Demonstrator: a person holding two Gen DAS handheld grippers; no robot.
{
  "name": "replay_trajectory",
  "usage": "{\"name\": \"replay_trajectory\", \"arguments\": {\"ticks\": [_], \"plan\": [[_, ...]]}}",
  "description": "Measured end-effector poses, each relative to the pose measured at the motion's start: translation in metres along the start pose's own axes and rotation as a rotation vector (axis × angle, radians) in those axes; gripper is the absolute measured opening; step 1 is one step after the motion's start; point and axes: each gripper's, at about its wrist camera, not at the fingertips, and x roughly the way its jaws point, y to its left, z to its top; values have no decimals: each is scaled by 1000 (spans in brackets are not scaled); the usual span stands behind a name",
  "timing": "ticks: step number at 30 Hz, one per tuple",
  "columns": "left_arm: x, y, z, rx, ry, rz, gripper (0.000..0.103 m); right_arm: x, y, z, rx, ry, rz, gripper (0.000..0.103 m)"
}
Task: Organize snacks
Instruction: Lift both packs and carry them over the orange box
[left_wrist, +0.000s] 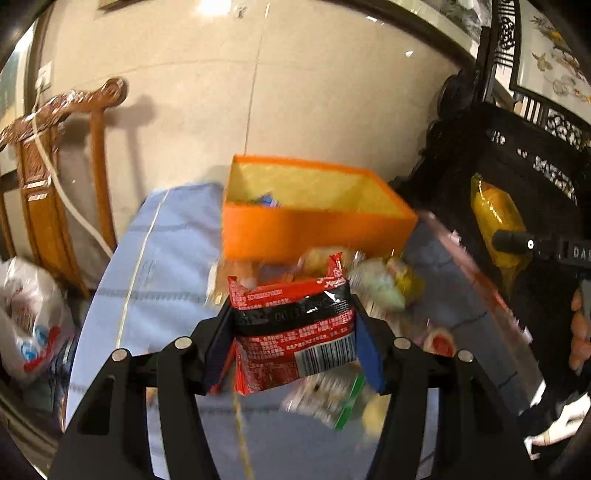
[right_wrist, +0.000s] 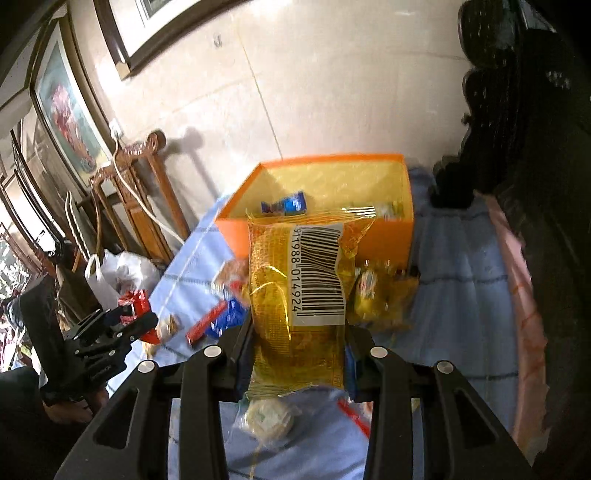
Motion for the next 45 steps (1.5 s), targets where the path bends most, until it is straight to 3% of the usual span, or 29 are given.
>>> {"name": "replay_trajectory", "arguments": {"ticks": [13,18,22,25,27,30,33,35,36,37,38,40,43,45], "plan": [[46,-45,172,89,-154,-16,57,-21,-3,140,0,-206,-6,38],[82,-51,212,124,-152,25,57,2,-10,181,-26,-201,-34,38],[118,-38,228,99,-92,82,59,39,-17,206,-27,-153,-54,38],[114,-33,208,129,-99,75,59,46,-8,199,-63,-157,-54,38],[112,-38,164,216,-76,56,59,46,-7,184,-54,-155,-35,38],[128,-61,80,424,-30,86,60,46,-10,153,-2,-150,4,38],[151,-76,35,520,-14,124,63,55,-15,119,52,-101,17,38],[168,-76,24,531,15,155,71,58,-16,101,57,-62,8,38],[178,-71,21,504,49,159,78,58,-16,96,54,-50,4,38],[188,-64,18,468,88,151,78,57,-16,92,49,-44,-5,38],[193,-59,17,435,115,131,76,55,-16,89,47,-41,-12,38],[195,-52,19,366,142,47,22,52,-18,87,54,-41,-20,38],[182,-48,30,271,127,-81,21,47,-21,85,60,-46,-28,38],[171,-47,35,248,96,-100,21,45,-22,83,67,-51,-26,38]]}}
